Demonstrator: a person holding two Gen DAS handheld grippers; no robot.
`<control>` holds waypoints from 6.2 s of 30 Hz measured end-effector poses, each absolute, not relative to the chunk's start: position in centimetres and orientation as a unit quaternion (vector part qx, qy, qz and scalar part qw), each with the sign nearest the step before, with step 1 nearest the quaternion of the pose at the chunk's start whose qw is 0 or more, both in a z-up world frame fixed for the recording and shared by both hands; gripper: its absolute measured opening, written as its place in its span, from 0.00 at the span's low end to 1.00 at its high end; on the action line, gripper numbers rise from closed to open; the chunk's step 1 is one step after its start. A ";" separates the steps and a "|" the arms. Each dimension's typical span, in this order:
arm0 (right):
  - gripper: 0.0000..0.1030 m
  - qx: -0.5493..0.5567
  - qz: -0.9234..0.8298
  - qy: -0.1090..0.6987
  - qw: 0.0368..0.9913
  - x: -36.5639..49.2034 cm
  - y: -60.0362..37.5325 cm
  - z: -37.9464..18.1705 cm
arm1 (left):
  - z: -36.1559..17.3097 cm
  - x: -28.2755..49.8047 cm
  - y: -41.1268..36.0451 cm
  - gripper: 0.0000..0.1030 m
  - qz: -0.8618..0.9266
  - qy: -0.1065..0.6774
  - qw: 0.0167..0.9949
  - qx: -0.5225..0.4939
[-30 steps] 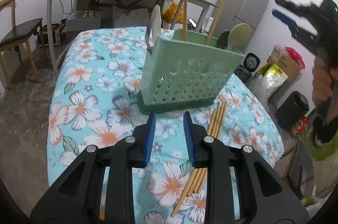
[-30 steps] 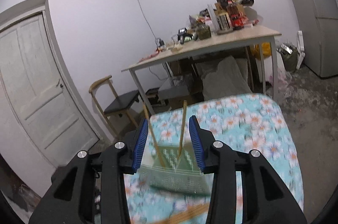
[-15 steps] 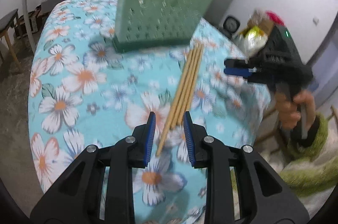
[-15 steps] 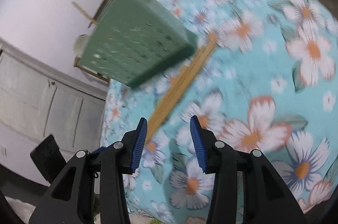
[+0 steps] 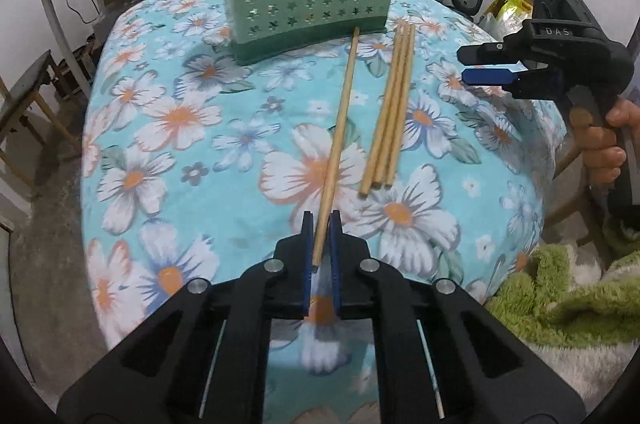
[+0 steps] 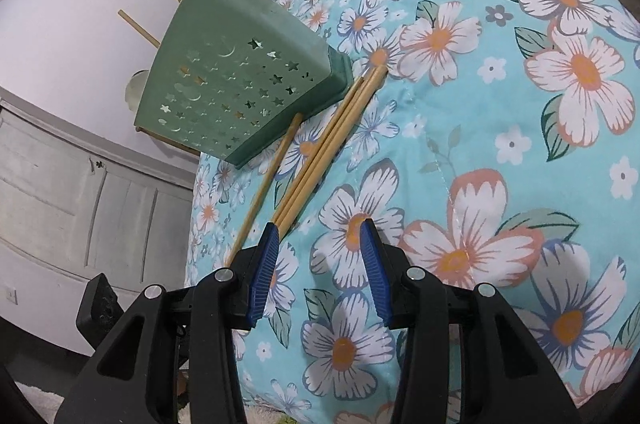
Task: Organize utensils
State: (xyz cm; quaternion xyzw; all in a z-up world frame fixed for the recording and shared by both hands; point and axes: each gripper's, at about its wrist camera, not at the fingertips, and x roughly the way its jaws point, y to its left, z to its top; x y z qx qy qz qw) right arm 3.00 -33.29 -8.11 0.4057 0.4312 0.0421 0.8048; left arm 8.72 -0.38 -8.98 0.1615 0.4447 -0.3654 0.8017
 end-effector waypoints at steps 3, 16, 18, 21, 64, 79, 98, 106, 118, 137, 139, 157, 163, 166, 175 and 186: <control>0.41 0.407 0.042 0.430 0.805 2.9 -33.4 -8.2 | -9.1 8.9 1.0 0.07 -0.352 0.457 0.799 0.168; 0.41 0.415 0.041 0.430 0.801 3.1 -34.1 -8.8 | -7.3 11.4 0.9 0.32 -0.384 0.456 0.792 0.133; 0.41 0.416 0.040 0.431 0.800 3.1 -34.2 -8.9 | -7.1 12.2 -0.6 0.32 -0.390 0.444 0.795 0.136; 0.41 0.416 0.038 0.432 0.799 3.2 -34.3 -8.8 | -7.2 13.6 -3.4 0.32 -0.390 0.427 0.803 0.143; 0.08 0.563 -0.018 0.369 0.739 8.3 -41.8 -12.5 | -10.3 19.0 -9.1 0.11 -0.375 0.438 0.807 0.129; 0.33 0.552 -0.058 0.372 0.744 1.4 -43.9 -10.2 | -10.5 19.0 -9.0 0.11 -0.372 0.438 0.807 0.132; 0.13 0.533 -0.056 0.389 0.749 4.2 -38.7 -11.5 | -10.5 18.4 -9.9 0.11 -0.364 0.436 0.811 0.139; 0.12 0.530 -0.048 0.380 0.757 3.6 -38.8 -11.4 | -9.9 18.9 -10.8 0.12 -0.368 0.446 0.803 0.144; 0.12 0.538 -0.031 0.377 0.754 3.1 -39.8 -12.2 | -10.2 20.0 -14.5 0.12 -0.350 0.456 0.803 0.158; 0.10 0.465 -0.021 0.332 0.820 1.7 -40.1 -6.0 | -1.9 18.8 -12.5 0.06 -0.359 0.403 0.837 0.088; 0.10 0.429 -0.028 0.324 0.843 1.4 -39.8 -3.9 | 0.1 18.6 -11.5 0.06 -0.368 0.395 0.839 0.061; 0.06 0.290 -0.031 0.268 0.918 -0.9 -36.8 5.0 | 14.4 16.0 -5.5 0.05 -0.408 0.242 0.880 -0.038; 0.06 0.284 -0.028 0.268 0.920 -0.8 -36.6 5.7 | 19.4 15.2 -5.2 0.05 -0.414 0.161 0.895 -0.051; 0.06 0.284 -0.027 0.269 0.920 -0.7 -36.7 5.7 | 20.7 15.2 -5.4 0.05 -0.407 0.133 0.902 -0.047; 0.06 0.293 -0.024 0.273 0.916 -0.5 -36.9 5.6 | 19.2 17.2 -8.3 0.05 -0.366 0.115 0.923 -0.010; 0.06 0.298 -0.020 0.283 0.911 0.0 -36.9 4.8 | 13.6 21.6 -10.5 0.05 -0.361 0.165 0.918 -0.009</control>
